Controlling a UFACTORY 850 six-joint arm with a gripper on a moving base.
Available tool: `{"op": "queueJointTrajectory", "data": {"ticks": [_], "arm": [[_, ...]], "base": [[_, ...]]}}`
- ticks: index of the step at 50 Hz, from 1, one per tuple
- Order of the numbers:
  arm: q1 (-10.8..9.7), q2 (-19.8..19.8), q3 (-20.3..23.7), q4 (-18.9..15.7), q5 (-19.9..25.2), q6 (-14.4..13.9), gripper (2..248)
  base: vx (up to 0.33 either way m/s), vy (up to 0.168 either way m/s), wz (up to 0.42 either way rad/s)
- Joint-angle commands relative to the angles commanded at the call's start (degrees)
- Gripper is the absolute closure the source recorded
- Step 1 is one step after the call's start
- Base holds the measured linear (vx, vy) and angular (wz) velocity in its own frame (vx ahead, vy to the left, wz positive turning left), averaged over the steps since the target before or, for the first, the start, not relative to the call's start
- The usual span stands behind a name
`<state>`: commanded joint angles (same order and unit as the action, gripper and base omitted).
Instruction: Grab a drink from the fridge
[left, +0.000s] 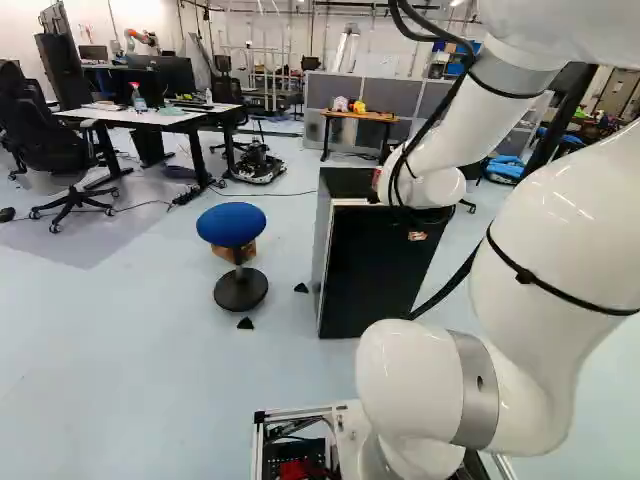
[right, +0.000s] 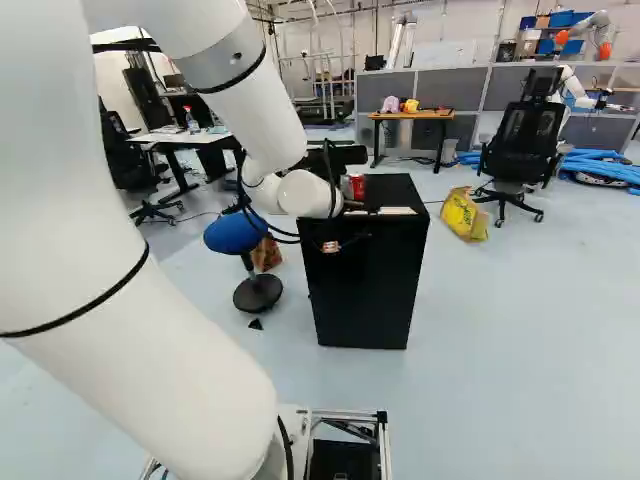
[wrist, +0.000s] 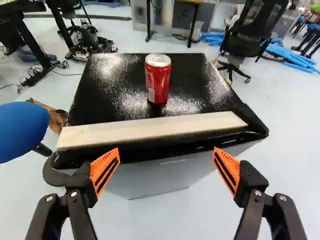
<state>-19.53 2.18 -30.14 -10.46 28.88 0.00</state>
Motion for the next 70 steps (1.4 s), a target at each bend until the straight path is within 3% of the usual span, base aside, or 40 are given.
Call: {"op": "queueJointTrajectory", "data": {"ticks": [31, 70], "arm": [[-0.01, -2.95, 0.0, -7.68, 16.68, 0.0, 3], [-1.33, -8.97, -0.73, -7.91, 31.37, 0.0, 3]], "base": [[0.0, 0.0, 0.0], [0.0, 0.0, 0.0]]}}
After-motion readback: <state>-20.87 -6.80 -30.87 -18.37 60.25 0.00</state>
